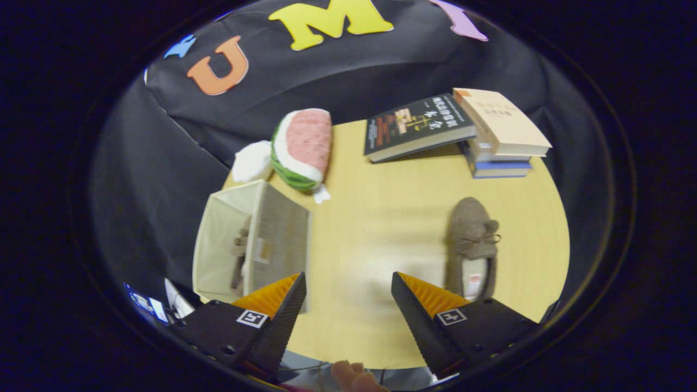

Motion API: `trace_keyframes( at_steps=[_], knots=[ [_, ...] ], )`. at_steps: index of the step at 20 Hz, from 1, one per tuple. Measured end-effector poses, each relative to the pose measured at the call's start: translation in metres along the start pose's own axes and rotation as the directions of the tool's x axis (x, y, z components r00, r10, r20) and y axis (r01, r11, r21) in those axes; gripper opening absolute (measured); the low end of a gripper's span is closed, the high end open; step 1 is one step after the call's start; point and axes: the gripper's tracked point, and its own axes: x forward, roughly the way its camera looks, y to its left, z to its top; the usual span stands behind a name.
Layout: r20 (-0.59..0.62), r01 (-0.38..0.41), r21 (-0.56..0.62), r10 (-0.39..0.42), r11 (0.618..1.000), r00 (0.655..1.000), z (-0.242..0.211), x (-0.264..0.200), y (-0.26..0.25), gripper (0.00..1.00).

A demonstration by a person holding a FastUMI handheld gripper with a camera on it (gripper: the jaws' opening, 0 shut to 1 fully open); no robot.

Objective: Open the storage box then place both shoes into the box .Put the left shoe in first, then the right shoe, with the right side of both shoes facing outward in a uniform manner.

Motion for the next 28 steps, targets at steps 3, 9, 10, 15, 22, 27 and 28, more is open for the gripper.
trace_keyframes(
  at_steps=[3, 9, 10, 15, 22, 27, 28],
  knots=[
    [-0.063, 0.100, 0.011, -0.099, 0.995, 0.993, -0.013, 0.016, -0.064, 0.96],
    [-0.091, 0.256, 0.062, -0.250, 0.965, 0.964, -0.018, 0.024, -0.167, 0.96],
    [-0.098, 0.272, 0.066, -0.265, 0.960, 0.959, -0.020, 0.024, -0.180, 0.96],
    [-0.172, 0.291, 0.155, -0.265, 0.944, 0.949, -0.036, 0.048, -0.214, 0.83],
    [-0.196, 0.263, 0.108, -0.239, 0.959, 0.951, -0.041, 0.057, -0.198, 0.25],
    [-0.188, 0.304, 0.084, -0.285, 0.949, 0.940, -0.045, 0.050, -0.199, 0.00],
    [-0.180, 0.313, 0.091, -0.293, 0.946, 0.939, -0.044, 0.045, -0.199, 0.00]
  ],
)
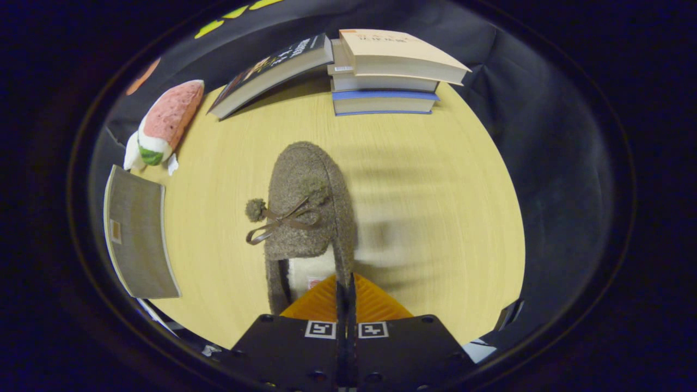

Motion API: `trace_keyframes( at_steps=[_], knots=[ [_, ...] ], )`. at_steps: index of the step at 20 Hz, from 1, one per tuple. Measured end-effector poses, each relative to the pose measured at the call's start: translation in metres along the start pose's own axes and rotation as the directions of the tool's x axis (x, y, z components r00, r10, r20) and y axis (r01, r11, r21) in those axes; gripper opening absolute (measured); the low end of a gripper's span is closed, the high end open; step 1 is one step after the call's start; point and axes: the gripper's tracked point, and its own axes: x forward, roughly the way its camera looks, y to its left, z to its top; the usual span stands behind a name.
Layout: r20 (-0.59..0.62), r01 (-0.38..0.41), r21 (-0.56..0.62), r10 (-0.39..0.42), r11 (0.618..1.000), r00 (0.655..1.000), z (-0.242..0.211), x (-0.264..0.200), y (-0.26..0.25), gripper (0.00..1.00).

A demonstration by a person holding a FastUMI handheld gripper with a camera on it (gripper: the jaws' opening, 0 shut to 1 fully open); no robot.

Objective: Open the storage box then place both shoes into the box .Put the left shoe in first, then the right shoe, with the right side of both shoes facing outward in a uniform manner.

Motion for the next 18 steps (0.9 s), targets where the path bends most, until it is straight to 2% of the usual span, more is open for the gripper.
trace_keyframes(
  at_steps=[7, 10, 14, 18],
  knots=[
    [0.062, -0.030, 0.040, 0.028, 0.999, 0.998, 0.000, -0.054, 0.020, 0.00],
    [0.086, -0.068, 0.050, 0.064, 0.996, 0.994, -0.002, -0.084, 0.043, 0.00],
    [0.111, -0.155, 0.083, 0.145, 0.984, 0.983, -0.002, -0.132, 0.090, 0.00],
    [0.135, -0.249, 0.066, 0.239, 0.966, 0.962, 0.001, -0.184, 0.155, 0.00]
  ],
)
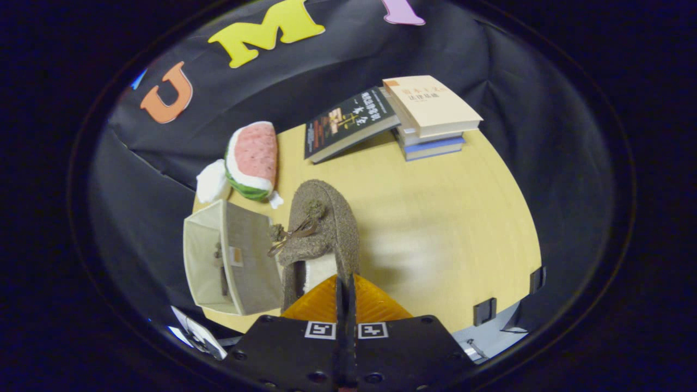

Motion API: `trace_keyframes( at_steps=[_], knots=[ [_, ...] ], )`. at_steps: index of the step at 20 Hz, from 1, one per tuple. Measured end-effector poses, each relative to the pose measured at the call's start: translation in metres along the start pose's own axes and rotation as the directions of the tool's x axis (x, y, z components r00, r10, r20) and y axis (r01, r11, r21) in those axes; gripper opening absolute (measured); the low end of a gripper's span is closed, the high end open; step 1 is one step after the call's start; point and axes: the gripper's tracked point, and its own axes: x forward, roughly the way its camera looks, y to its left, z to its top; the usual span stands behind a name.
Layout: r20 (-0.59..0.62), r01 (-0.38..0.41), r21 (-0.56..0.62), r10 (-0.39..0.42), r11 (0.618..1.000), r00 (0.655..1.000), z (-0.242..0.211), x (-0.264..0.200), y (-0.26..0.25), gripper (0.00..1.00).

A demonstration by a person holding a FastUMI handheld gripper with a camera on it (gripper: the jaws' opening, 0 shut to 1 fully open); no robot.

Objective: Open the storage box then place both shoes into the box .Put the left shoe in first, then the right shoe, with the right side of both shoes facing outward in a uniform manner.

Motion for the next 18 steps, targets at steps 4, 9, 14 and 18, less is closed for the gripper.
trace_keyframes(
  at_steps=[4, 9, 14, 18],
  knots=[
    [0.005, -0.049, -0.071, 0.050, 0.996, 0.999, -0.005, -0.013, 0.076, 0.00],
    [-0.015, -0.097, -0.126, 0.096, 0.987, 0.995, -0.019, 0.006, 0.163, 0.00],
    [-0.035, -0.096, -0.139, 0.092, 0.986, 0.995, -0.038, 0.064, 0.218, 0.00],
    [-0.039, -0.012, -0.118, 0.007, 0.993, 0.999, -0.056, 0.108, 0.219, 0.00]
  ],
)
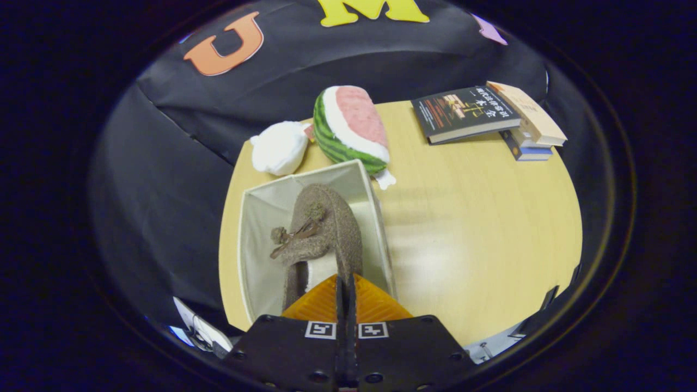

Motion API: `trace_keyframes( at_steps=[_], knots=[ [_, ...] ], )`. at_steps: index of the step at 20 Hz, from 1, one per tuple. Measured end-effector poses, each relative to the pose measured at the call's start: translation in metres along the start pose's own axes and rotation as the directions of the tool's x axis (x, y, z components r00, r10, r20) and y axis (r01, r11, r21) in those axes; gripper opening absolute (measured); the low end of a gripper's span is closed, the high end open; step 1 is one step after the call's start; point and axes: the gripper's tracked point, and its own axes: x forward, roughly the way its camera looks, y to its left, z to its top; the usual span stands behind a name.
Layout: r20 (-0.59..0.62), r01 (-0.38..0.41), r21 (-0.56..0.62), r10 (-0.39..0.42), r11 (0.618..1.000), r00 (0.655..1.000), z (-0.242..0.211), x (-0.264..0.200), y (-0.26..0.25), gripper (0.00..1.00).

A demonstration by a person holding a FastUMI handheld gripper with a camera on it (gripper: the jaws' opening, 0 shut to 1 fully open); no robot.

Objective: Open the storage box then place both shoes into the box .Put the left shoe in first, then the right shoe, with the right side of both shoes facing outward in a uniform manner.

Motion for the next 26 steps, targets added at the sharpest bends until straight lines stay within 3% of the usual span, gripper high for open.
trace_keyframes(
  at_steps=[4, 8, 11, 12, 15, 22, 26],
  knots=[
    [-0.006, 0.069, 0.021, -0.069, 0.997, 0.998, -0.006, 0.031, -0.009, 0.00],
    [0.008, 0.056, 0.000, -0.056, 0.998, 0.998, -0.008, 0.042, 0.001, 0.03],
    [0.039, 0.034, -0.032, -0.032, 0.999, 0.999, -0.004, 0.035, 0.009, 0.26],
    [0.046, 0.034, -0.048, -0.032, 0.998, 0.998, -0.005, 0.030, 0.010, 0.41],
    [0.066, 0.021, -0.100, -0.014, 0.995, 0.998, -0.007, 0.013, 0.014, 0.63],
    [0.251, -0.003, -0.179, 0.049, 0.984, 0.967, 0.004, -0.077, 0.005, 0.94],
    [0.409, 0.047, -0.211, 0.045, 0.976, 0.911, 0.012, -0.154, -0.032, 0.97]
  ],
)
